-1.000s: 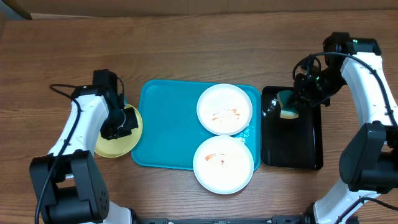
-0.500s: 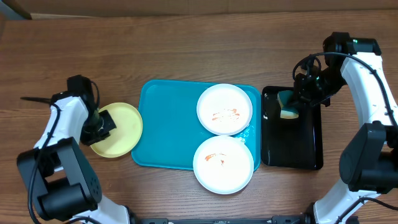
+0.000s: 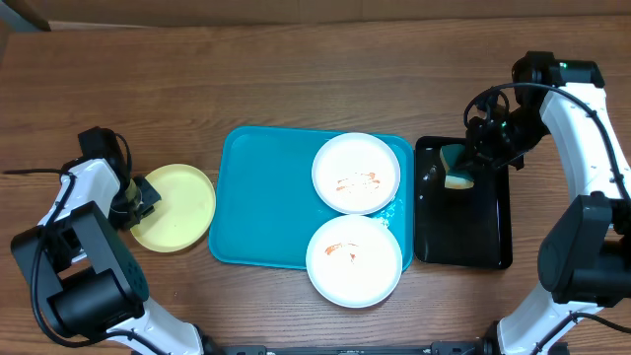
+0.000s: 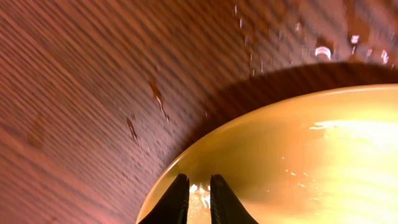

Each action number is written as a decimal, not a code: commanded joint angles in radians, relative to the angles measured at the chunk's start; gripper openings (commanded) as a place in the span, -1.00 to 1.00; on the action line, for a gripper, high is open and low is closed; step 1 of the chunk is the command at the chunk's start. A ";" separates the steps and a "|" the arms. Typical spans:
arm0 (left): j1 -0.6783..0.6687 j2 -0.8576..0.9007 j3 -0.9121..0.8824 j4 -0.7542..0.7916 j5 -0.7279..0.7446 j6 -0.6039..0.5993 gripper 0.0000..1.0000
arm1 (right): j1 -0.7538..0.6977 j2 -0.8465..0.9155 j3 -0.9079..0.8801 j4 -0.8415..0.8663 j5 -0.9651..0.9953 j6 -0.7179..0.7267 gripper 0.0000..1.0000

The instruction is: Clean dirty plates on tray and stack at the side

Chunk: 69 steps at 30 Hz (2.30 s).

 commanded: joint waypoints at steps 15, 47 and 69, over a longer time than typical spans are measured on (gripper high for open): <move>0.110 0.013 -0.005 0.130 0.039 -0.069 -0.49 | 0.003 -0.023 -0.002 -0.003 -0.002 -0.008 -0.92; -0.462 -0.176 0.262 -0.034 0.525 0.258 0.02 | 0.005 -0.023 -0.091 0.148 0.148 -0.003 -0.92; -0.707 0.029 0.262 -0.010 0.566 0.241 0.18 | 0.006 -0.023 -0.499 0.560 0.338 0.230 -0.92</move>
